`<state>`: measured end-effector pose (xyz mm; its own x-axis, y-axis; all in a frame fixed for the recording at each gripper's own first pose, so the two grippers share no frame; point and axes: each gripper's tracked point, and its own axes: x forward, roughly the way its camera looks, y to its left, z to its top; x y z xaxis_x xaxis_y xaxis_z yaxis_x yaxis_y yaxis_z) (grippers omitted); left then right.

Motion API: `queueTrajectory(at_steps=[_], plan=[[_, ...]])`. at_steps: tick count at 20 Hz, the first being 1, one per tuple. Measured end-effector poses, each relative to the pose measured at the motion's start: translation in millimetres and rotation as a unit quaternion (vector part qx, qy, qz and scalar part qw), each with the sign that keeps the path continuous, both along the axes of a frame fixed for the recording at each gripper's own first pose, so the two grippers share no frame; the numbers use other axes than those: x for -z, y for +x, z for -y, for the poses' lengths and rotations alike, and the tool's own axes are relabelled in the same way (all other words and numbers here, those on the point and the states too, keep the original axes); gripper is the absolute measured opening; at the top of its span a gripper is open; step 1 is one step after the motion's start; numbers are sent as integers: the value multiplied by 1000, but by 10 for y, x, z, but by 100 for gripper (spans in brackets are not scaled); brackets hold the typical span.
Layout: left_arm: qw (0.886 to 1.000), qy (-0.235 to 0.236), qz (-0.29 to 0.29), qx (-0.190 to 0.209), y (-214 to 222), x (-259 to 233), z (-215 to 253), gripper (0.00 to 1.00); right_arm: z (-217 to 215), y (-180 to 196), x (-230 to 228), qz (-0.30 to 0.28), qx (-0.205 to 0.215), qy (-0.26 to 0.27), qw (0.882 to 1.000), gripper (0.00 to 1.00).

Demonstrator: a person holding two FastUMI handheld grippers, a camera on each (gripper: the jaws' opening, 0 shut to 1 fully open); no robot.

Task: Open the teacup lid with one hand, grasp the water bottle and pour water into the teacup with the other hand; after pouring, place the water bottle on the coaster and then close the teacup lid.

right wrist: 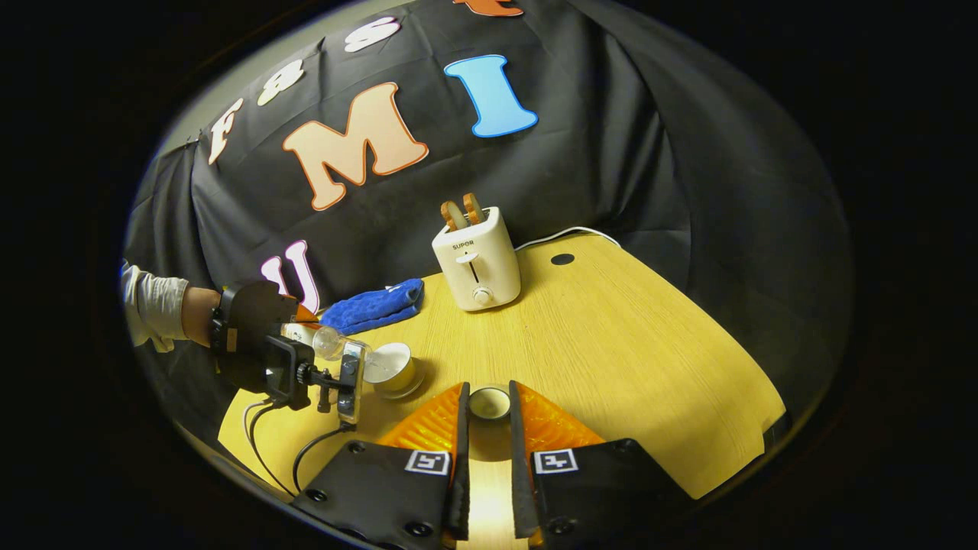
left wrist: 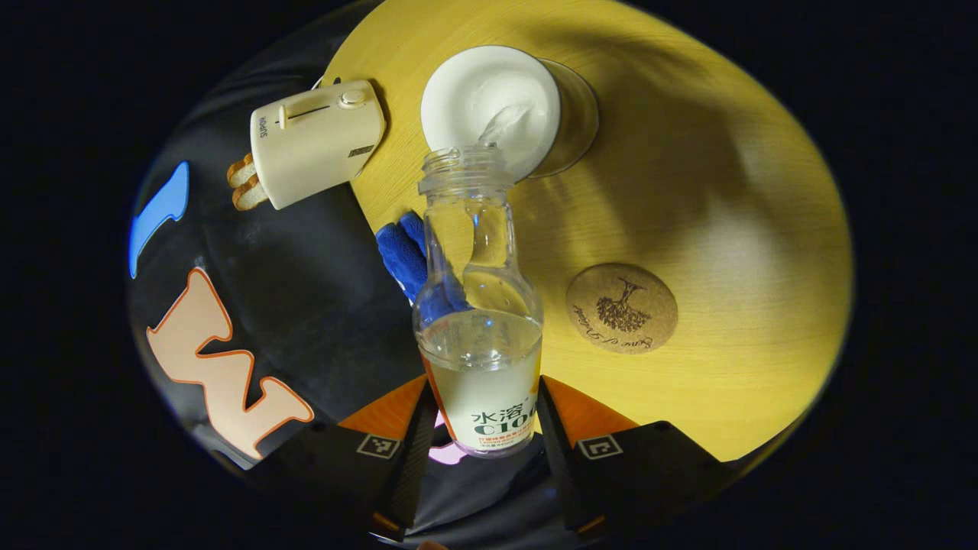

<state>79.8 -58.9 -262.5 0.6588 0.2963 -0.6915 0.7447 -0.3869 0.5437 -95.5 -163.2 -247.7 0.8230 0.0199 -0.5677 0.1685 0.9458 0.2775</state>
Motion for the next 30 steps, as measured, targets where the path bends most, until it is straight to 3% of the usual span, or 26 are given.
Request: queueTrajectory(at_steps=[22,27,30], plan=[[992,100,6,74,190,-352,218,69,-109,75,0,8,-19,-3,1000,26],[992,104,-1,75,163,-339,226,69,-112,87,2,9,-18,-1,1000,23],[994,83,-4,67,145,-283,252,69,-128,78,-2,8,-21,0,1000,26]])
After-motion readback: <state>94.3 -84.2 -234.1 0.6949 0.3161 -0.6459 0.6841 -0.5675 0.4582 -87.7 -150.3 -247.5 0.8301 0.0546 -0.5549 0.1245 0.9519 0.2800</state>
